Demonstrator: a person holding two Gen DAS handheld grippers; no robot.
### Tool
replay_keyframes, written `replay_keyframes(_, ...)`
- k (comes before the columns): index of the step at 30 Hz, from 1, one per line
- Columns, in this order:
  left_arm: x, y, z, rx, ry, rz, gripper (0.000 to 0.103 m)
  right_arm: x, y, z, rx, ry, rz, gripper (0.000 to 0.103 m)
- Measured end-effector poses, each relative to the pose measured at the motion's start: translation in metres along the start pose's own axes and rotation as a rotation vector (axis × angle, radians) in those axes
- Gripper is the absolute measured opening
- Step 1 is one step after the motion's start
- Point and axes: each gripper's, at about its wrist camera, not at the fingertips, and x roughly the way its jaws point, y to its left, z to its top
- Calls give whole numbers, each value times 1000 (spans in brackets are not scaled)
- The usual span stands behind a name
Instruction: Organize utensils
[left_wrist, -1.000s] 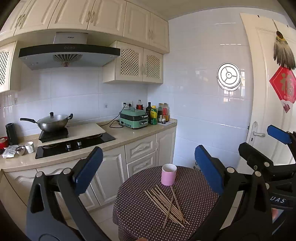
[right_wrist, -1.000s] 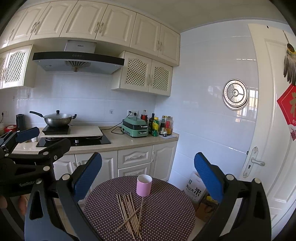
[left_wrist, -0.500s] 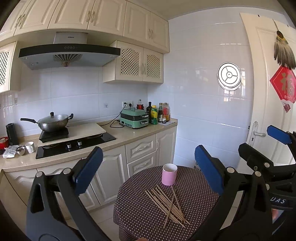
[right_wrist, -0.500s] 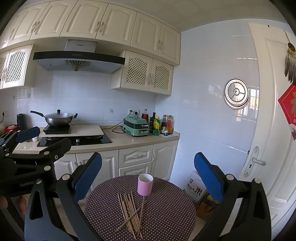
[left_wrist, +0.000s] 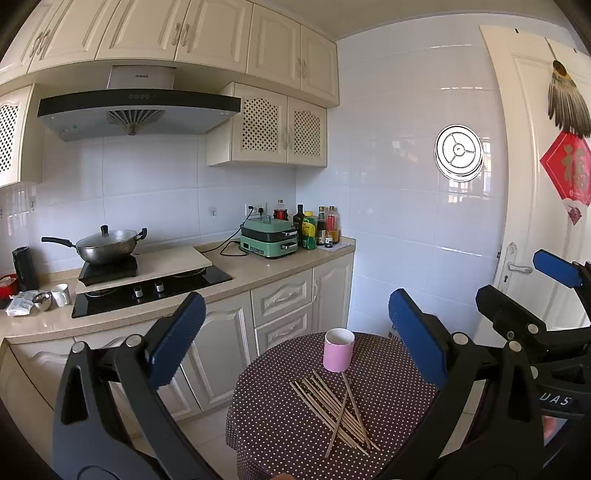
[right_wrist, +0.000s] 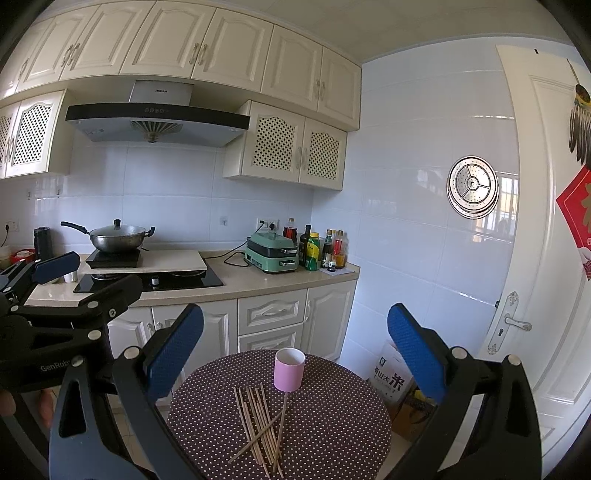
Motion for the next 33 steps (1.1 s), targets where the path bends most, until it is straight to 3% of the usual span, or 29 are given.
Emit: replay_keyframes(33, 9, -8, -5, -1, 8, 2, 97, 4, -3, 1, 7, 16, -2, 96)
